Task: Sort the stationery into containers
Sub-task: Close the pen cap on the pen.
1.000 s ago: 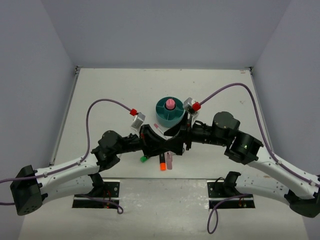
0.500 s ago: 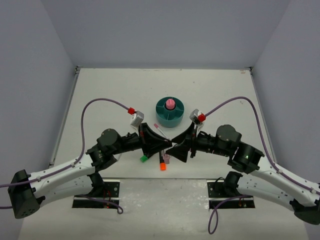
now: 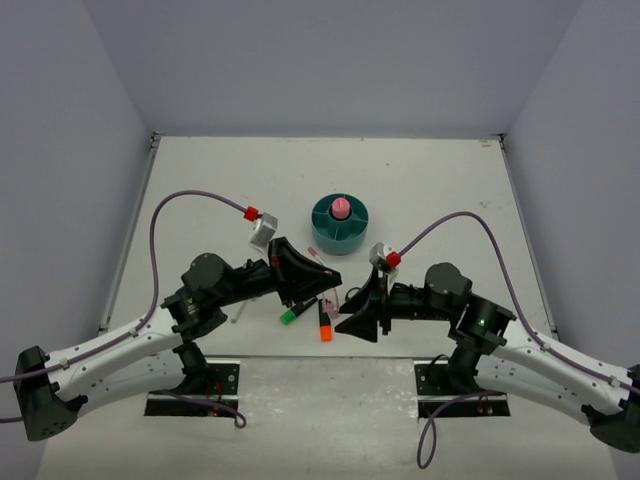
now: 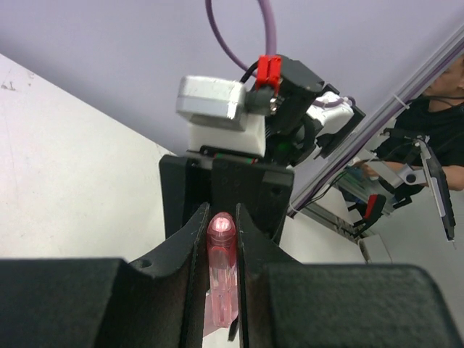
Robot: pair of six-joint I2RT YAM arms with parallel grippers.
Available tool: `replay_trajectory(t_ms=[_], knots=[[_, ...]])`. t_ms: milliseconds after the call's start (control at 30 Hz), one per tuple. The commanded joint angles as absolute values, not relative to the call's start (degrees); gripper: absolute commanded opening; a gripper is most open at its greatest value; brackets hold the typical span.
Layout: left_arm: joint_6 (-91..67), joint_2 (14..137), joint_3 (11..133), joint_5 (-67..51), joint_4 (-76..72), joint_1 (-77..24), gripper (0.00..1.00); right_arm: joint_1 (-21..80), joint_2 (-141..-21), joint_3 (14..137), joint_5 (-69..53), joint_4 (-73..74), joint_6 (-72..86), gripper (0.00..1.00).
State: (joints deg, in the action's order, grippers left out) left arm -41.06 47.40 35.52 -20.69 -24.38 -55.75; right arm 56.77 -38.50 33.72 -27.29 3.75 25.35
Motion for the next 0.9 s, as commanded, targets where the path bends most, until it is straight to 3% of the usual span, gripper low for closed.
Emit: replay_trajectory(t_ms=[0,200,333,567,867], knots=[[-42.04,46.80,38.23,-19.51,-25.14,-55.81,0.00,56.82,-41.37,33.53,-33.05,-4.56,25.00,0.51],[-42.89,47.71,38.16,-19.17,-24.96,-55.81,0.00,56.87,-41.92,35.30,-32.32,-6.68,24.96,0.35],[-43.05,48.12,37.91,-18.51,-24.93,-55.81,0.00,56.87,-41.61,35.37,-32.73,-7.62,25.18,0.30],[-42.08,49.28,38.31,-17.93,-25.03,-55.81,0.00,56.94,-41.00,34.91,-33.11,-8.00,26.24,0.01],[-40.06,49.10,37.26,-20.68,-28.24,-55.87,0.00,56.87,-38.10,35.88,-27.34,-6.81,33.02,0.00]])
